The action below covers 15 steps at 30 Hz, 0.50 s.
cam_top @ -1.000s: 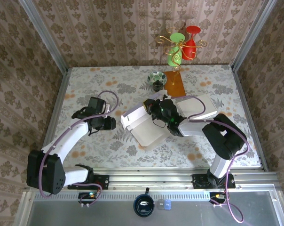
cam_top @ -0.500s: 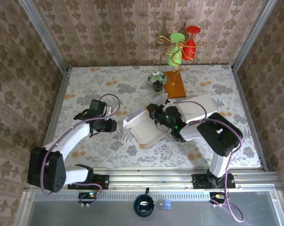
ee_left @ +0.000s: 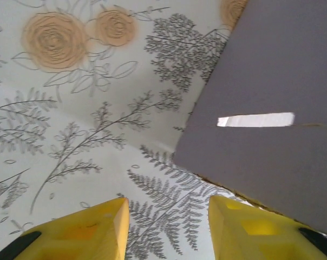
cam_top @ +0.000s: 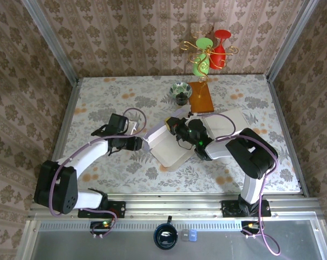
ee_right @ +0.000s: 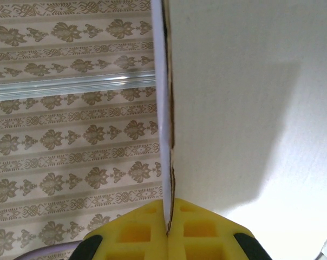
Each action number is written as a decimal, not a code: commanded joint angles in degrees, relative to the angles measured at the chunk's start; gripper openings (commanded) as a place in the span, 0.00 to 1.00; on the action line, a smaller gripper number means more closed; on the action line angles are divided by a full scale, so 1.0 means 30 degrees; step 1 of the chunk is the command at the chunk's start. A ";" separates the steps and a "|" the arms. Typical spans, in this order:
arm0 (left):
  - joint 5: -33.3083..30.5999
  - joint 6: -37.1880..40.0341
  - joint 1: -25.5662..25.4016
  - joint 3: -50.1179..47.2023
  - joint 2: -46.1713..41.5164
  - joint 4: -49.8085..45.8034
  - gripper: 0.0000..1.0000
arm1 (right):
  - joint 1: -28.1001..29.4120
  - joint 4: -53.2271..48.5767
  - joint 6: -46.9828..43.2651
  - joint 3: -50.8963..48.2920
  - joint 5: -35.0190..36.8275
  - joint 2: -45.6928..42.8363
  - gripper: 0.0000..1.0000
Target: Fold the paper box
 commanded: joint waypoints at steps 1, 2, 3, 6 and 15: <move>0.0656 0.0605 -0.0475 0.0140 -0.0223 0.0453 0.44 | -0.0006 -0.0942 -0.0191 0.0420 -0.0338 0.0519 0.00; 0.0584 0.0491 -0.0528 0.0021 -0.0284 0.0556 0.44 | -0.0006 -0.0946 -0.0174 0.0450 -0.0338 0.0567 0.00; 0.0543 0.0409 -0.0588 -0.0055 -0.0308 0.0670 0.44 | -0.0006 -0.0957 -0.0135 0.0478 -0.0381 0.0574 0.00; 0.0423 0.0280 -0.0732 -0.0005 -0.0261 0.0725 0.44 | 0.0020 -0.0887 -0.0090 0.0522 -0.0372 0.0662 0.00; 0.0063 -0.0022 -0.1826 0.0038 -0.0226 0.1069 0.47 | 0.0023 -0.0774 0.0071 0.0693 -0.0287 0.0826 0.00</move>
